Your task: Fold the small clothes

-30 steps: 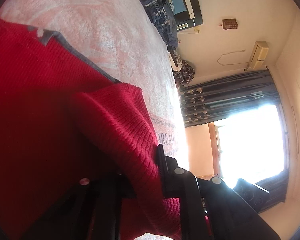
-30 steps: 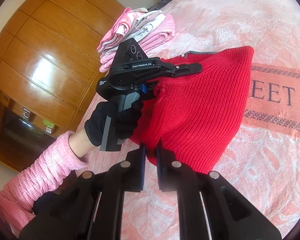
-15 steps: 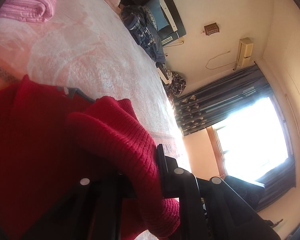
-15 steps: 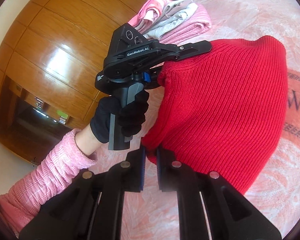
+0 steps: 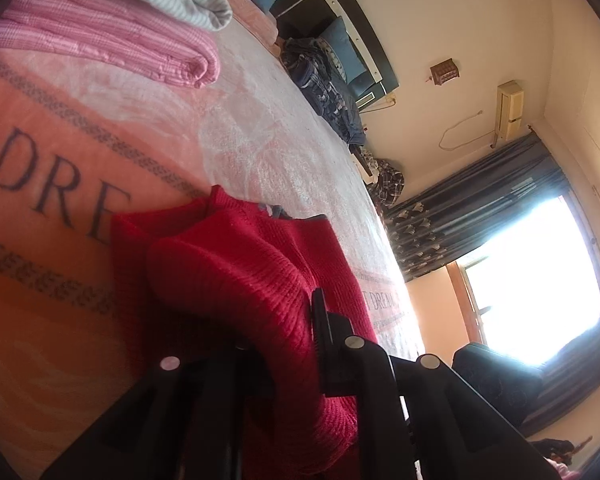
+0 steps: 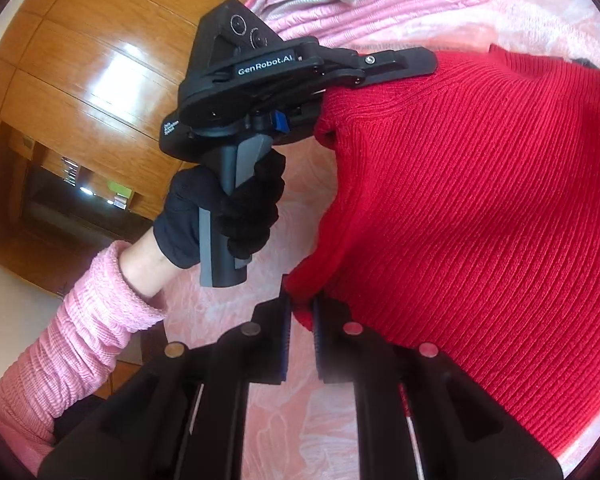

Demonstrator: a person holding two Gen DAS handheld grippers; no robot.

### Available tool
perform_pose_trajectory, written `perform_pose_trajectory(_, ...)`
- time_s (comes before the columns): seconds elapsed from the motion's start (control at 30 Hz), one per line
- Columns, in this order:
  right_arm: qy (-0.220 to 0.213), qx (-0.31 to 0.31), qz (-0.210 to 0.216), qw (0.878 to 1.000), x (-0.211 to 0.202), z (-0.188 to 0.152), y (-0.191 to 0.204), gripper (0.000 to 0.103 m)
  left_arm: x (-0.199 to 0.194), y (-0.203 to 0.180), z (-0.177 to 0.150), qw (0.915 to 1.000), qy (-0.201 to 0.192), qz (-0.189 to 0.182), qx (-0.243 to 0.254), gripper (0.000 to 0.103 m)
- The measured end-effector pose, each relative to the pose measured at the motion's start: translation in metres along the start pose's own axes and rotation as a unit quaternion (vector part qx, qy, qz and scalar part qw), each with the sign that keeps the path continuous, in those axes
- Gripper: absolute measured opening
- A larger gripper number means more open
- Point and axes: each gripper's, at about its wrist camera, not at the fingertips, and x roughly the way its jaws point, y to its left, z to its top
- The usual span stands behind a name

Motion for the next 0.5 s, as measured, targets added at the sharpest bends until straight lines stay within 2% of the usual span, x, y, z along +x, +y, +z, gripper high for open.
perform_pose_trajectory(0.13, 0.024, 0.004, -0.026, 0.999, 0.021, -0.009, -0.011, 0.008, 0.002, 0.017, -0.01, 0.9994, 0.009, 0.03, 0.012, 0.011)
perform_pose_trajectory(0.2, 0.026, 0.01, -0.032, 0.999, 0.025, -0.012, -0.015, 0.011, 0.004, 0.022, -0.017, 0.9988, 0.018, 0.043, 0.015, 0.018)
perform_pose_trajectory(0.23, 0.021, 0.009, -0.025, 0.999, 0.023, -0.013, -0.015, 0.013, 0.004, 0.025, -0.019, 0.9987, 0.02, 0.045, 0.012, 0.02)
perform_pose_trajectory(0.3, 0.014, 0.002, -0.012, 1.0, 0.017, -0.015, -0.011, 0.035, 0.0, 0.025, -0.023, 0.9986, 0.022, 0.047, 0.007, 0.027)
perform_pose_trajectory(0.33, 0.008, -0.002, -0.007, 1.0, 0.01, -0.016, -0.008, 0.039, -0.002, 0.024, -0.025, 0.9984, 0.024, 0.05, 0.005, 0.031)
perform_pose_trajectory(0.37, 0.003, -0.005, -0.002, 1.0, 0.002, -0.017, -0.006, 0.041, -0.006, 0.021, -0.027, 0.9983, 0.026, 0.052, 0.002, 0.039)
perform_pose_trajectory(0.43, -0.014, -0.005, 0.013, 1.0, -0.022, -0.021, -0.004, 0.046, -0.018, 0.015, -0.035, 0.999, 0.021, 0.039, -0.003, 0.045)
perform_pose_trajectory(0.5, -0.033, 0.001, 0.016, 0.999, -0.051, -0.028, -0.009, 0.047, -0.027, 0.008, -0.047, 0.9992, 0.021, 0.035, -0.004, 0.054)
